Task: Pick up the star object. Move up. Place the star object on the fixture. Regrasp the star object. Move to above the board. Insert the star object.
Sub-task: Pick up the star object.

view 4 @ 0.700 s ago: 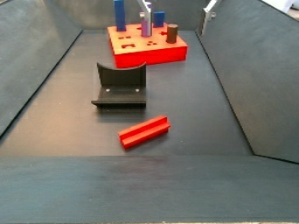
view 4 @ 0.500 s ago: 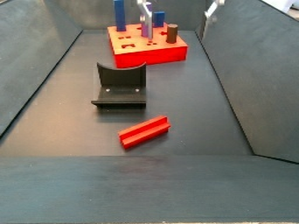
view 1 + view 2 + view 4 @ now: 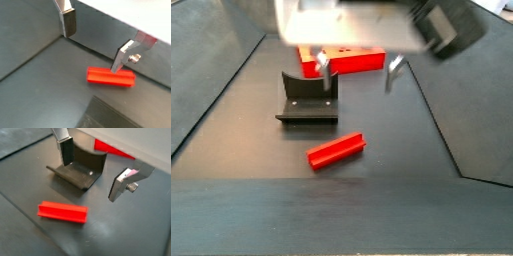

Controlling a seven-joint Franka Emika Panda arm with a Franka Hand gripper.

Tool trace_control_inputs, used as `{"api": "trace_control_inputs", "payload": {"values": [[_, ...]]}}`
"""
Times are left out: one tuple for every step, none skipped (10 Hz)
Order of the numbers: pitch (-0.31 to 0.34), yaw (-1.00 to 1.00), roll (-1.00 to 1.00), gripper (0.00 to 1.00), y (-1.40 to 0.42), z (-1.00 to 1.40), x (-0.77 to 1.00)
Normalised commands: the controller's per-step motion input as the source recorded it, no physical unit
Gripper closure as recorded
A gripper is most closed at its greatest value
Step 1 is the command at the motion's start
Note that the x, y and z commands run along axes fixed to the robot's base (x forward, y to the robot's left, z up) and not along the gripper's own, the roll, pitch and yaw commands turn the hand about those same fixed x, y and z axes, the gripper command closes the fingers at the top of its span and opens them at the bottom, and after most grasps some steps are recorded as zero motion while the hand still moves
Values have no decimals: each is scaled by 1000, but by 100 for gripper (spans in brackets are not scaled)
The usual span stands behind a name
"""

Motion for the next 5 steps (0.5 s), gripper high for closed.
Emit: {"api": "trace_control_inputs", "payload": {"values": [[57, -866, 57, 0, 14, -1000, 311], [0, -1000, 31, 0, 0, -1000, 0], [0, -1000, 21, 0, 0, -1000, 0], [0, -1000, 19, 0, 0, -1000, 0], [0, -794, 19, 0, 237, -1000, -49]]}}
